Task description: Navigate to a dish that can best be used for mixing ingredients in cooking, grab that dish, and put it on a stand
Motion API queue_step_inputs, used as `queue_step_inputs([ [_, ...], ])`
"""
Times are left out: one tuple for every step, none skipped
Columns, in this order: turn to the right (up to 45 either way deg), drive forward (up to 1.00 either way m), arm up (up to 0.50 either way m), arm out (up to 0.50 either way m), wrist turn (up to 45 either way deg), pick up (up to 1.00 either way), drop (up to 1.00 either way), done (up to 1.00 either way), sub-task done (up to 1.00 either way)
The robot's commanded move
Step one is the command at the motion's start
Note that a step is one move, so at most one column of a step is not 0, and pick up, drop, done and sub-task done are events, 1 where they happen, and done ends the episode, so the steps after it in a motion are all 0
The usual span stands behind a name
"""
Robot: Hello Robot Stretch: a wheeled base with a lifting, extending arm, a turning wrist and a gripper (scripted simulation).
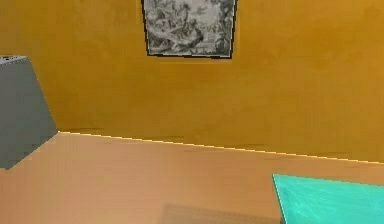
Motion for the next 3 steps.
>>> queue_step_inputs([
  [0.0,0.00,0.00,0.00,-45.0,0.00,0.00,0.00,0.00],
  [0.0,0.00,0.00,0.00,-45.0,0.00,0.00,0.00,0.00],
  [0.0,0.00,0.00,0.00,-18.0,0.00,0.00,0.00,0.00],
])
